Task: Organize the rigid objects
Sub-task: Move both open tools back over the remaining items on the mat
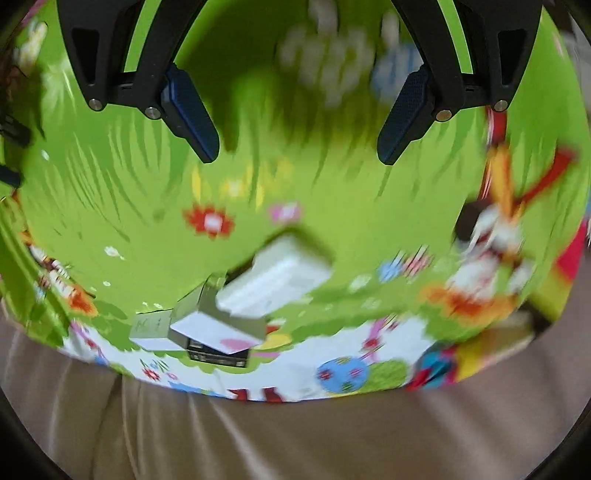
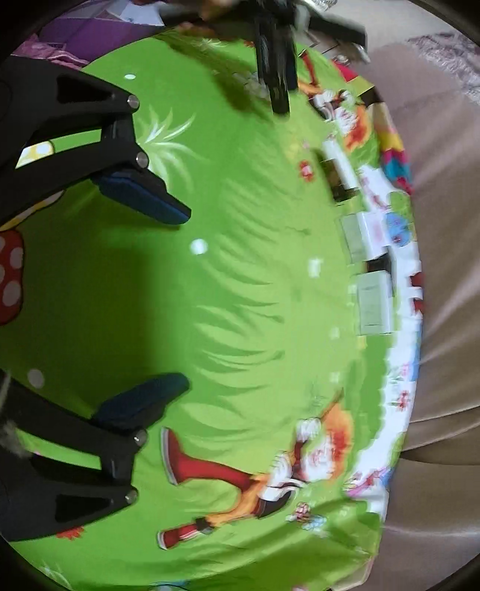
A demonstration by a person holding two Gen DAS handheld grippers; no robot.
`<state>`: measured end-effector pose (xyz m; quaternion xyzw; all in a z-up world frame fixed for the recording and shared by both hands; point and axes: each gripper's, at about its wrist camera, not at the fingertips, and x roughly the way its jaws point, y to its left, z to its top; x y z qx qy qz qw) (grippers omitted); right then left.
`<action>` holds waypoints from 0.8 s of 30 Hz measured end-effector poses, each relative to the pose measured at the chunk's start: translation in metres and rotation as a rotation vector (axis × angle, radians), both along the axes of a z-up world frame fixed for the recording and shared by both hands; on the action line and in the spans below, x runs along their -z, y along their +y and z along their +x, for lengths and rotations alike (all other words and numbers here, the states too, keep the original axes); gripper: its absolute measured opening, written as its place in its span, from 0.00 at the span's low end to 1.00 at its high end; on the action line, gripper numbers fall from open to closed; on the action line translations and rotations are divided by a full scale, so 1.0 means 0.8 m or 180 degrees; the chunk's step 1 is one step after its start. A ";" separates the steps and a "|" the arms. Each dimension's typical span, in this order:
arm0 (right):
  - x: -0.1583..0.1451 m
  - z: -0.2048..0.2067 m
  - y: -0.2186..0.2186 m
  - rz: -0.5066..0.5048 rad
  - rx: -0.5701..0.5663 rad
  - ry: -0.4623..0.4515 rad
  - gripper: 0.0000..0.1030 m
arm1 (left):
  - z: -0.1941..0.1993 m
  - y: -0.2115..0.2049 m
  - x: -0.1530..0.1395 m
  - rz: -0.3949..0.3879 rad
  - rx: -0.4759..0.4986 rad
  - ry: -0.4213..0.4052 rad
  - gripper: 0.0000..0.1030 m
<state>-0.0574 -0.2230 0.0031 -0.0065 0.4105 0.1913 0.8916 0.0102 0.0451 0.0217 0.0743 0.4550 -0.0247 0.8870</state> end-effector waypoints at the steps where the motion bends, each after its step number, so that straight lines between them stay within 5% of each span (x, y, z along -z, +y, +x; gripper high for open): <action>1: 0.000 -0.001 -0.001 0.0017 -0.0023 0.0004 0.84 | 0.014 -0.007 0.004 0.0122 0.0048 0.0026 0.86; 5: 0.004 0.001 0.000 0.0045 -0.0057 0.0069 0.84 | 0.069 -0.025 0.001 0.0512 0.0112 -0.0039 0.86; 9: 0.005 0.002 -0.009 0.0160 0.0041 0.0100 0.84 | 0.102 0.009 -0.048 0.0524 -0.0415 -0.0493 0.86; 14: 0.004 0.001 -0.008 0.0087 0.0033 0.0098 0.84 | 0.101 0.055 -0.075 0.0082 -0.0725 -0.0665 0.86; 18: -0.008 0.026 0.038 -0.0018 -0.0284 0.0080 0.84 | 0.078 0.061 -0.033 -0.0008 -0.0594 -0.0528 0.87; 22: -0.002 0.085 0.121 -0.0058 -0.0848 0.0270 0.84 | 0.059 0.088 0.013 -0.0416 -0.0650 -0.0122 0.87; 24: 0.005 0.114 0.159 -0.0226 -0.0936 0.0187 0.86 | 0.050 0.115 0.010 -0.0789 -0.0767 -0.0191 0.89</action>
